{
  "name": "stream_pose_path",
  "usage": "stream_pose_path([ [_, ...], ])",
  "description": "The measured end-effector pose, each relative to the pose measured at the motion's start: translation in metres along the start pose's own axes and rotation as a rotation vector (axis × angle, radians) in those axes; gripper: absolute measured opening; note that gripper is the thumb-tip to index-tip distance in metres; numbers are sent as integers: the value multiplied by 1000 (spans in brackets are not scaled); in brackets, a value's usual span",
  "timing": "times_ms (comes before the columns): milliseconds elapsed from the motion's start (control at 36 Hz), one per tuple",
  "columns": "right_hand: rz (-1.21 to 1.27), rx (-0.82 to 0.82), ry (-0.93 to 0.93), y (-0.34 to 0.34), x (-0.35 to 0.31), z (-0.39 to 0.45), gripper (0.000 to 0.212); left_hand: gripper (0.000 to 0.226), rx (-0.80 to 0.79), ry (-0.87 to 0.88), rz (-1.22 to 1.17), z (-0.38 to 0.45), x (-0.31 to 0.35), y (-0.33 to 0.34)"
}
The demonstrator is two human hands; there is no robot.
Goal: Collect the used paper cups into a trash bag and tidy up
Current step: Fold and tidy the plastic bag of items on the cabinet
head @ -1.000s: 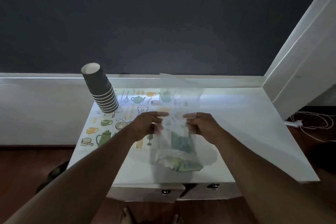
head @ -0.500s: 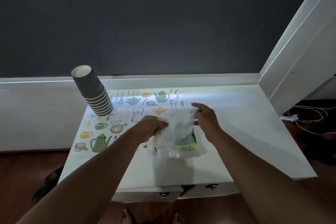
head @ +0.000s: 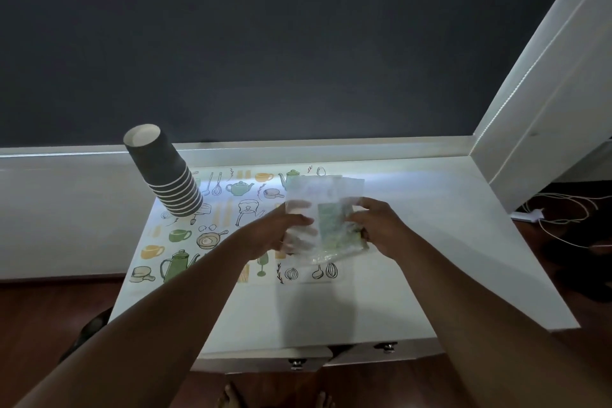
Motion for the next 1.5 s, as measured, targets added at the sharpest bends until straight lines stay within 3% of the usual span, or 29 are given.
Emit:
stream_pose_path([
  [56,17,-7,-28,-3,1,0,37,44,-14,58,-11,-3,2,-3],
  [167,63,-7,-88,-10,1,0,46,33,0,132,-300,-5,7,-11],
  [389,-236,57,-222,-6,-16,6,29,42,-59,76,-533,-3,4,-9],
  [444,-340,92,-290,-5,-23,5,34,31,-145,66,-476,-5,8,-9],
  [500,-455,121,-391,-5,-30,1,35,45,-195,-3,-395,-7,9,-10],
  [583,-656,125,-528,-2,-36,-3,26,64,-111,-92,-244,-6,11,-4],
  [667,-714,124,-586,3,-37,-5,26,37,13,-30,-157,-2,13,3],
  [750,-560,92,-453,-2,-30,-4,29,26,54,62,-250,0,16,1],
  [833,-60,-49,-202,-9,-17,-5,18,30,98,185,-264,1,18,-3],
  [917,193,-128,21,-14,-7,-11,46,30,219,283,-195,2,19,-4],
  [972,204,-153,64,-13,-3,-13,48,30,275,332,-166,2,20,1],
  [1028,180,-113,16,-10,-5,-14,34,33,285,348,-156,2,21,7],
  [1083,136,-10,-61,-11,-11,-15,21,31,215,320,-192,2,21,10],
  [1139,94,69,-120,-12,-16,-14,14,8,72,260,-277,0,19,13],
  [1167,74,91,-137,-11,-18,-15,13,12,20,219,-325,-2,17,13],
  [1222,28,111,-158,-7,-20,-14,14,49,-16,131,-379,0,12,8],
  [1278,-11,117,-179,1,-21,-14,16,65,-25,91,-367,-2,9,5],
  [1361,-55,151,-211,16,-19,-16,22,50,-37,62,-380,-9,2,-1],
  [1500,-6,163,-179,46,-18,-22,27,16,149,114,-483,-23,-12,-35],
])
Point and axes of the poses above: each hand's wrist, its own z-axis towards the middle knuckle, its own y-axis out of the palm, x = y × z, the point moved 4 cm from there along z, towards the middle knuckle, and after that the axes turned 14 degrees about -y, right-handed, at the moved point
